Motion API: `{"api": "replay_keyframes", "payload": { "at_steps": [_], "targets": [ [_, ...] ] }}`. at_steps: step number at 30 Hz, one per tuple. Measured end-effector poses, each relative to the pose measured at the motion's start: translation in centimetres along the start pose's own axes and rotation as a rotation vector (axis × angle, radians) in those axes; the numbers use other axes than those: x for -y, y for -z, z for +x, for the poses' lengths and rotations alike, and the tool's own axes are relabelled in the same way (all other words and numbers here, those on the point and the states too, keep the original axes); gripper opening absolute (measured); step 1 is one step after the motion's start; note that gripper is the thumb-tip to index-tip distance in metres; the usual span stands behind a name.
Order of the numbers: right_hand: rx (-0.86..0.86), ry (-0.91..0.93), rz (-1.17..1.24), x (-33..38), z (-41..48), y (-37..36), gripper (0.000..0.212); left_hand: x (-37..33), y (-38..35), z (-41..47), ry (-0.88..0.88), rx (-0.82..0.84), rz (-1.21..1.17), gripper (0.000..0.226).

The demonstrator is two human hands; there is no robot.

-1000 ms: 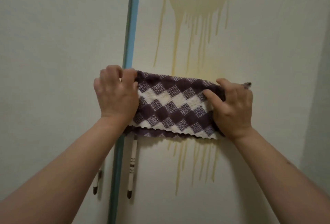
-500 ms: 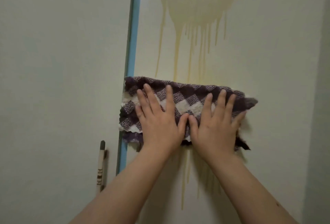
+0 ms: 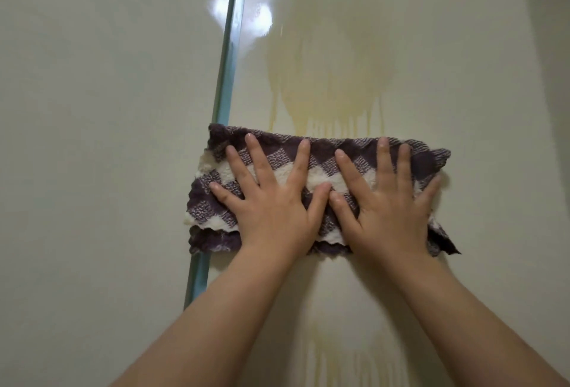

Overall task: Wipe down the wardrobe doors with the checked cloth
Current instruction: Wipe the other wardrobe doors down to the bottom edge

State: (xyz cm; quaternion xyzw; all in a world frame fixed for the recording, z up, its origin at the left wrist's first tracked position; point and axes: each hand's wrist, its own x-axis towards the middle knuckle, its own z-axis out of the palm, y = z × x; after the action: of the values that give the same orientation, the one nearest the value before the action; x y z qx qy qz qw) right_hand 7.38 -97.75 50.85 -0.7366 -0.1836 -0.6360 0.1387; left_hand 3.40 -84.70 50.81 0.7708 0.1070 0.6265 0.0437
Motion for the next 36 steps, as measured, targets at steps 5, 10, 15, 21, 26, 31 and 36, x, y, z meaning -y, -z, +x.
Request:
{"api": "replay_keyframes", "payload": {
  "at_steps": [5, 10, 15, 21, 26, 31, 36],
  "targets": [
    [-0.031, 0.027, -0.030, -0.3, 8.3, 0.2, 0.054, -0.9, 1.2, 7.8, 0.016, -0.046, 0.021, 0.063],
    [-0.035, 0.056, -0.070, -0.5, 16.6, 1.6, 0.055, -2.2, 2.9, 15.9, 0.008, -0.096, 0.044, 0.065],
    [-0.042, 0.029, -0.085, -0.4, 24.3, 2.7, 0.054, -3.4, 4.9, 23.8, -0.016, -0.089, 0.071, 0.064],
    [-0.045, 0.005, -0.069, 0.0, 31.2, 3.9, 0.055, -3.9, 7.6, 31.3, -0.078, -0.014, 0.071, 0.070],
    [-0.064, -0.011, -0.075, -0.3, 33.0, 4.5, 0.058, -2.4, 9.2, 33.6, -0.171, -0.006, 0.009, 0.077],
    [-0.068, 0.014, -0.072, -1.3, 33.3, 4.3, 0.060, -2.5, 7.9, 33.4, -0.186, -0.143, 0.098, 0.079],
    [-0.074, -0.032, -0.063, -6.3, 33.2, 5.0, 0.060, -7.5, 6.8, 32.8, -0.172, -0.131, 0.127, 0.078]
  ]
}}
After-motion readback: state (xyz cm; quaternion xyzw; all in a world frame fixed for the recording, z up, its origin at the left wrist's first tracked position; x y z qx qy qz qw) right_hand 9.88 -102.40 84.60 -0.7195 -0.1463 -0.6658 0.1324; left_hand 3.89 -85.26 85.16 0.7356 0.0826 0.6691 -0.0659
